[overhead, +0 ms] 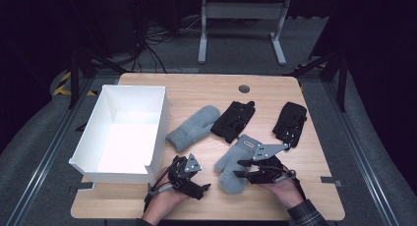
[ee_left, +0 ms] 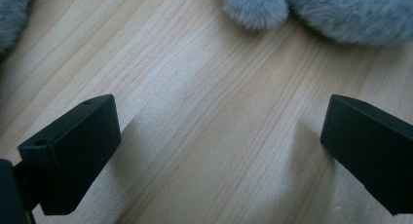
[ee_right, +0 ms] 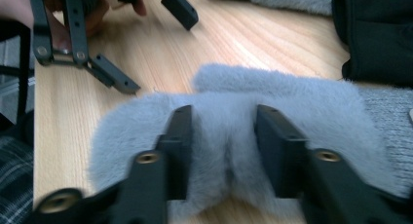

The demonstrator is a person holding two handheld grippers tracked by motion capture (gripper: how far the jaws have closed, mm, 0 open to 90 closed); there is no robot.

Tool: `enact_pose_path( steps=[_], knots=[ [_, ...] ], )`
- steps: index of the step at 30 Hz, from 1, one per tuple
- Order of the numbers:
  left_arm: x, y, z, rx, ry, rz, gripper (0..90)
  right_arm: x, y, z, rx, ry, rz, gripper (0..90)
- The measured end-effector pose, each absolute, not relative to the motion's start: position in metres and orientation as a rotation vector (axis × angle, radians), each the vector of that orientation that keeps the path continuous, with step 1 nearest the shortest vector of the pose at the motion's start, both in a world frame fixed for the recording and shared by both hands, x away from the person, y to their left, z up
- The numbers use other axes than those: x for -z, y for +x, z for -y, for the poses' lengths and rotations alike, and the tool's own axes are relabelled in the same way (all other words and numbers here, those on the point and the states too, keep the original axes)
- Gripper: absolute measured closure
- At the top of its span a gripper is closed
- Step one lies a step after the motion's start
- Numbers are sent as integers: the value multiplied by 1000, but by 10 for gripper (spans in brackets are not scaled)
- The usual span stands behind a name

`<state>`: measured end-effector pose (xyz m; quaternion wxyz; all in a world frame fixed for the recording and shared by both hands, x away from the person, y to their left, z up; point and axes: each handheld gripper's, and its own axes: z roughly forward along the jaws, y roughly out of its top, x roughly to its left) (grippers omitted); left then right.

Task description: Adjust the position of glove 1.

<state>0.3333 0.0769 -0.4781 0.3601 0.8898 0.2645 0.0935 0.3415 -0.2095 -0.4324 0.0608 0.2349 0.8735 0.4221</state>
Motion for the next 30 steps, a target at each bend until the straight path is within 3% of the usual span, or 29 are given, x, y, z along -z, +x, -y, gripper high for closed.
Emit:
enact_pose_path(
  steps=[3, 6, 8, 9, 10, 12, 13, 14, 16, 30],
  knots=[
    [475, 333, -78, -246, 2297, -686, 153, 423, 345, 219, -1305, 719, -2593, 545],
    [469, 329, -79, -252, 2299, -689, 201, 418, 351, 230, -1318, 746, -2553, 592],
    [462, 325, -78, -223, 2259, -668, 378, 414, 361, 243, -1302, 769, -2514, 729],
    [462, 325, -78, -223, 2259, -668, 474, 414, 361, 243, -1302, 769, -2514, 729],
    [458, 323, -78, -203, 2240, -658, 474, 413, 365, 247, -1295, 780, -2499, 772],
    [453, 321, -76, -161, 2225, -644, 658, 411, 375, 255, -1282, 801, -2474, 849],
    [452, 321, -75, -136, 2215, -637, 804, 410, 385, 263, -1273, 827, -2456, 898],
    [450, 320, -73, -107, 2206, -634, 804, 410, 385, 263, -1273, 827, -2456, 898],
    [449, 318, -68, -50, 2198, -614, 900, 411, 396, 269, -1240, 855, -2443, 900],
    [448, 301, -29, 38, 2244, -490, 900, 441, 445, 285, -1156, 963, -2474, 900]
  ],
)
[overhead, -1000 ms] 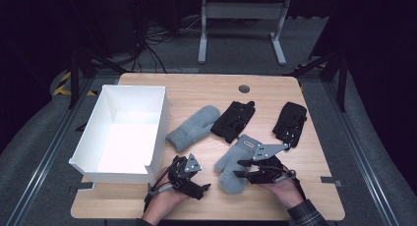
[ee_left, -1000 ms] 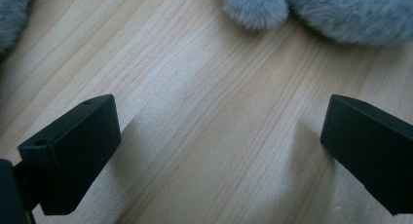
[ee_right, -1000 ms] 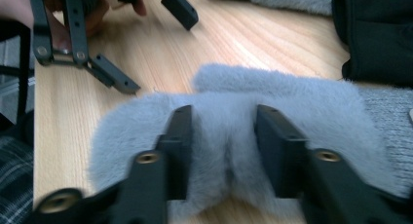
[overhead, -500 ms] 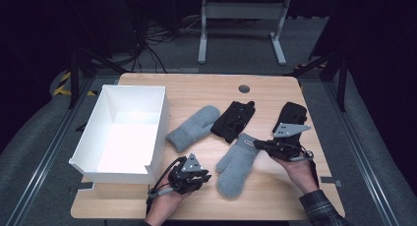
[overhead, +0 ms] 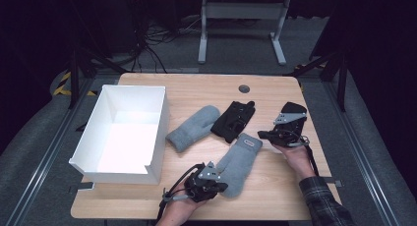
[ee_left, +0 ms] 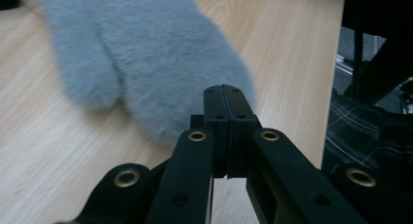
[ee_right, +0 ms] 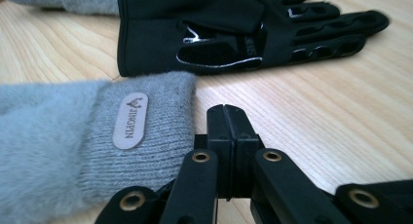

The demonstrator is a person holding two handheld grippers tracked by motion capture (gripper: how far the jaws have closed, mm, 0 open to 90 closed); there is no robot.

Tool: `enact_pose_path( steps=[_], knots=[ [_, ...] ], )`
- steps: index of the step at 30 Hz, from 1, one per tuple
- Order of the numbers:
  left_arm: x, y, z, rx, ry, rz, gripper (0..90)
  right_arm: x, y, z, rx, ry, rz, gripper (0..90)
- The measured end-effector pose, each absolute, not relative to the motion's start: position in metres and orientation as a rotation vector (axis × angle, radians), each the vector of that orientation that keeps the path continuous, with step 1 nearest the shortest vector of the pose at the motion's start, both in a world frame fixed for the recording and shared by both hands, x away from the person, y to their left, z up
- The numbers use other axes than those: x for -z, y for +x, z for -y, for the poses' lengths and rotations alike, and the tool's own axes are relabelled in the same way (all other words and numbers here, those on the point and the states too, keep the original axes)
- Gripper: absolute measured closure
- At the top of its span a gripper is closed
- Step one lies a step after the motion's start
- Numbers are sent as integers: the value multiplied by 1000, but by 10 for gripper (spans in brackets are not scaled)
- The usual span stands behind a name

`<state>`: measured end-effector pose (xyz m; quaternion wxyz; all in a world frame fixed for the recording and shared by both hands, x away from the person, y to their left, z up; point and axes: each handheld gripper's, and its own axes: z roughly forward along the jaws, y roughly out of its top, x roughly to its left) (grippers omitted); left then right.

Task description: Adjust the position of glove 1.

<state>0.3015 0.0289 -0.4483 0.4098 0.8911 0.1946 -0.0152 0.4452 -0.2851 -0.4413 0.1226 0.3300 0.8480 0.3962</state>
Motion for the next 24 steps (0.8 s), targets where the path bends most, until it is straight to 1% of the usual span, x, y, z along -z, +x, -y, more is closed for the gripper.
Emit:
enact_pose_path(
  steps=[5, 11, 24],
  knots=[
    [456, 302, -22, 56, 2285, -487, 900, 449, 447, 280, -1113, 943, -2528, 900],
    [457, 306, -29, 58, 2297, -539, 900, 447, 441, 282, -1100, 926, -2566, 900],
    [455, 322, -58, -8, 2279, -643, 900, 444, 406, 289, -1052, 881, -2639, 900]
  ],
)
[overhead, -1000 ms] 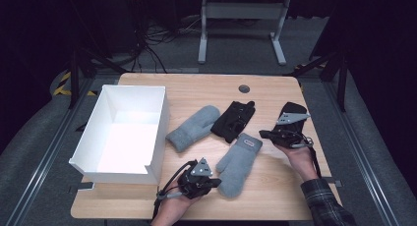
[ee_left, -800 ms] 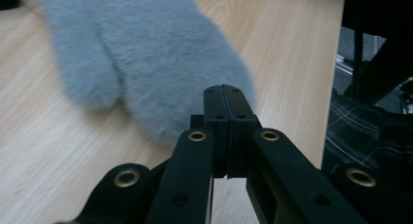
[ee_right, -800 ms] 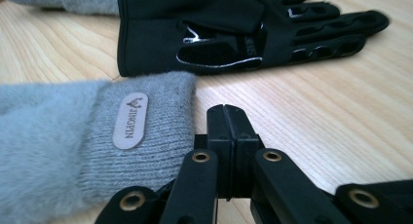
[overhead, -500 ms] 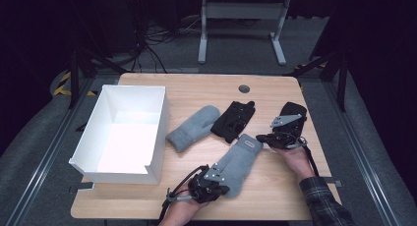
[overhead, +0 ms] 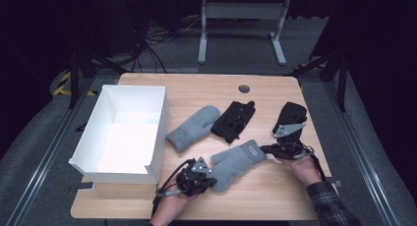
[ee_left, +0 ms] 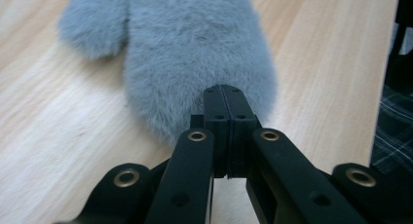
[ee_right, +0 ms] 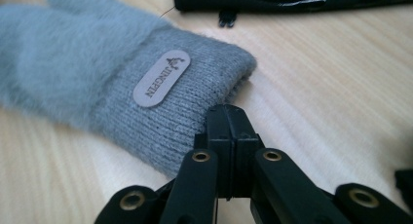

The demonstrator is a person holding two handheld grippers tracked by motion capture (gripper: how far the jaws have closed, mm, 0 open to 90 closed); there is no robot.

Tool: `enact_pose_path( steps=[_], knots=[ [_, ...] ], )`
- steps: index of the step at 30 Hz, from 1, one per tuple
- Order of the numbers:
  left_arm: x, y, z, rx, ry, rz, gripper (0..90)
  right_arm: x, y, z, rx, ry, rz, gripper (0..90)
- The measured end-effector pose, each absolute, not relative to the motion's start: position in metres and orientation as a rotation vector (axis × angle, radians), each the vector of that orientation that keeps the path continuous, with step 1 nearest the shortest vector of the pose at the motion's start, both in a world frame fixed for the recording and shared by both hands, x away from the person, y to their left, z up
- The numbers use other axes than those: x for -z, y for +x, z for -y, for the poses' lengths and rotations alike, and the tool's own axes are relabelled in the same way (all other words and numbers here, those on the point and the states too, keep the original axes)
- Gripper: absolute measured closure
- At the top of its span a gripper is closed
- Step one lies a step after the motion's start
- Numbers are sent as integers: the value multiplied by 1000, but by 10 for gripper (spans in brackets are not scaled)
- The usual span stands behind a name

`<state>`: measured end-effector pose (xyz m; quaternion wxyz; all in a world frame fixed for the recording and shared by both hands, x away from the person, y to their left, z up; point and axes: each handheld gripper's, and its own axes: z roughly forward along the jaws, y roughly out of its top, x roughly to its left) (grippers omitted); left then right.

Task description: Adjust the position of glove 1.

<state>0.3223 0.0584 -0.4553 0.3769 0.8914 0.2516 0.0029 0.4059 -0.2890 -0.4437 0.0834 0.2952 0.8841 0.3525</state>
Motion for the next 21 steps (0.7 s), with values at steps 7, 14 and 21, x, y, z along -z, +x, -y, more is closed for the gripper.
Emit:
enact_pose_path(
  steps=[7, 14, 21],
  knots=[
    [455, 333, -63, -31, 2265, -694, 900, 443, 384, 297, -1067, 873, -2660, 900],
    [454, 347, -62, -60, 2255, -757, 900, 444, 358, 299, -1075, 825, -2706, 900],
    [452, 358, -55, -111, 2263, -798, 900, 446, 336, 297, -1070, 777, -2757, 900]
  ],
)
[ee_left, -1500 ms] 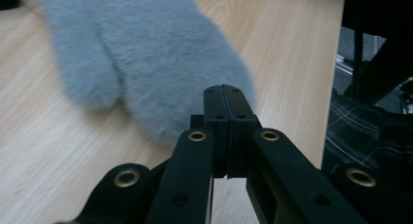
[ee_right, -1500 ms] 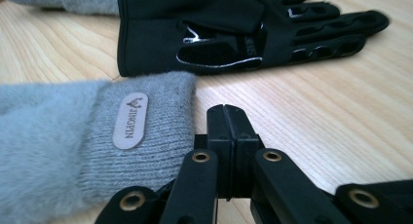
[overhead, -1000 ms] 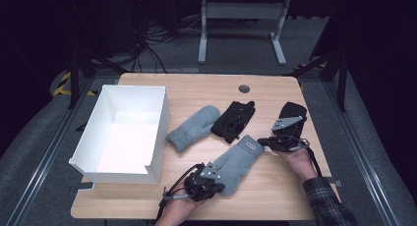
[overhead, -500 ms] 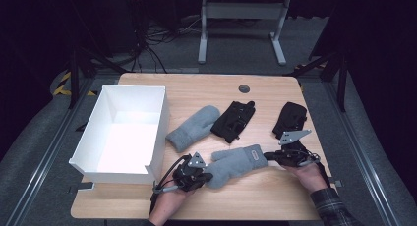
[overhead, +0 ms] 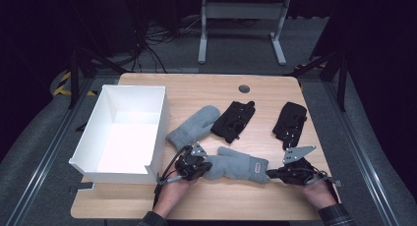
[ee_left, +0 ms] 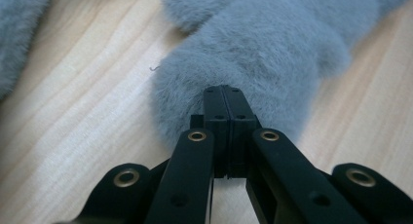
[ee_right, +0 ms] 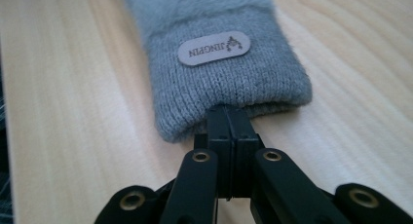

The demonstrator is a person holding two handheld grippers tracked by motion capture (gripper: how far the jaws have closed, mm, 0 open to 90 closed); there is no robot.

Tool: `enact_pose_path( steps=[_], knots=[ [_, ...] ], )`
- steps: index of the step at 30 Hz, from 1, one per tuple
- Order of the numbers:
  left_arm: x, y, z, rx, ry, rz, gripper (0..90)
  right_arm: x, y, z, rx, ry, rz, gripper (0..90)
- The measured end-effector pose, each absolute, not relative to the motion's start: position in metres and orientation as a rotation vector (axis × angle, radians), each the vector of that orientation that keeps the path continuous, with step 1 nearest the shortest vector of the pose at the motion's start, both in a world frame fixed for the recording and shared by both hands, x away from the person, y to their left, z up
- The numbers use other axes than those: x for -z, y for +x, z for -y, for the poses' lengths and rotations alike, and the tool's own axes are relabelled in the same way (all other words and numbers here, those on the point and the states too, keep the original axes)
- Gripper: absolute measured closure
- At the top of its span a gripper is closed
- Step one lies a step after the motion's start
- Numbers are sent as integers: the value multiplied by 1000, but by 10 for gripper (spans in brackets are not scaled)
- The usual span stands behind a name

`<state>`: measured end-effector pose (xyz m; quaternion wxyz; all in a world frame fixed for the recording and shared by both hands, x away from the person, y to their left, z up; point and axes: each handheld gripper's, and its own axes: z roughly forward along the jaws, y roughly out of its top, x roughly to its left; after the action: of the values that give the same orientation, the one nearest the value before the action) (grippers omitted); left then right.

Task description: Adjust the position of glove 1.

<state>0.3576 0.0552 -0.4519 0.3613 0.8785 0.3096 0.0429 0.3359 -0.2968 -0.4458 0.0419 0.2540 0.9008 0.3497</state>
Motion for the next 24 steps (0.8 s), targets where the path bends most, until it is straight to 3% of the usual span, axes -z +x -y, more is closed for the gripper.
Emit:
enact_pose_path(
  steps=[11, 24],
  knots=[
    [434, 346, -61, -95, 2205, -769, 900, 429, 345, 310, -1113, 793, -2658, 900],
    [452, 328, -27, 25, 2295, -665, 900, 436, 405, 263, -1110, 728, -2710, 900]
  ],
)
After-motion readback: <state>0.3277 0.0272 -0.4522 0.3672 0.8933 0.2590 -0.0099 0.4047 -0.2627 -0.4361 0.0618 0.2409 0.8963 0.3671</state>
